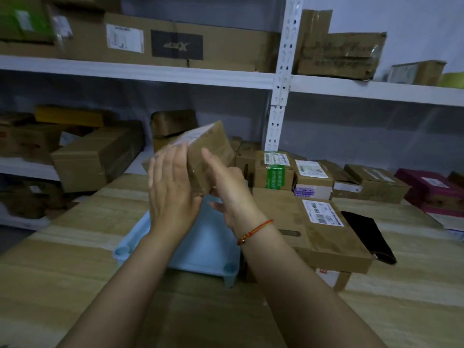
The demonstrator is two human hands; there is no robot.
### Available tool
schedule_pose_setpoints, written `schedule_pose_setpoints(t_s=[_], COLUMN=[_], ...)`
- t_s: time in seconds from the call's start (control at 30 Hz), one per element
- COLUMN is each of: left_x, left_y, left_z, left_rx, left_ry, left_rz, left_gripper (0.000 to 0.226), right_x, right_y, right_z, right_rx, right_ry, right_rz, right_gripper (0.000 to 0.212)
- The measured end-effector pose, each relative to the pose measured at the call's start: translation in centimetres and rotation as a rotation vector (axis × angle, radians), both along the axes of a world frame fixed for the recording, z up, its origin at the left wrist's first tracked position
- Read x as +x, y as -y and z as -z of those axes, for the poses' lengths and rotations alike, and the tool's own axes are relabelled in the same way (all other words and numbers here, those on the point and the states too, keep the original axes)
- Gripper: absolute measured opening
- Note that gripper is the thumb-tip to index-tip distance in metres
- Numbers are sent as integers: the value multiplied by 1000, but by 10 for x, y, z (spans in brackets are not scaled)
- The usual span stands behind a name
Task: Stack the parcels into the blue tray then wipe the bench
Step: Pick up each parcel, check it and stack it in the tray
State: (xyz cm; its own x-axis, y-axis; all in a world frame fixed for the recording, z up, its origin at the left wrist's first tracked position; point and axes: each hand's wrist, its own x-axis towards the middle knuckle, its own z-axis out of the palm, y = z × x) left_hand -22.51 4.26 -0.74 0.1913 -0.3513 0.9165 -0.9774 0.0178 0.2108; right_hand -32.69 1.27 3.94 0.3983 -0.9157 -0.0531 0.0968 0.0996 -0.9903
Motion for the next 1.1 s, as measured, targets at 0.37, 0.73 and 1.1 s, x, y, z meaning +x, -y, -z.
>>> schedule_pose_setpoints(t_s=[0.37, 0.73, 1.1], left_x=[58, 95, 117], left_y=[42, 78, 129], left_z=[29, 71, 76], left_rx=[278, 637, 745], left_ry=[308, -233, -689], left_rz=[-27, -152, 26], left_gripper=[98, 71, 49], right_x=[74, 130, 143], right_y=[38, 188, 173], right_z=[0, 143, 112], right_rx=[349, 375, 202], right_ry=[-18, -117, -275], right_rz=[-12, 410, 335], right_gripper=[43, 103, 86])
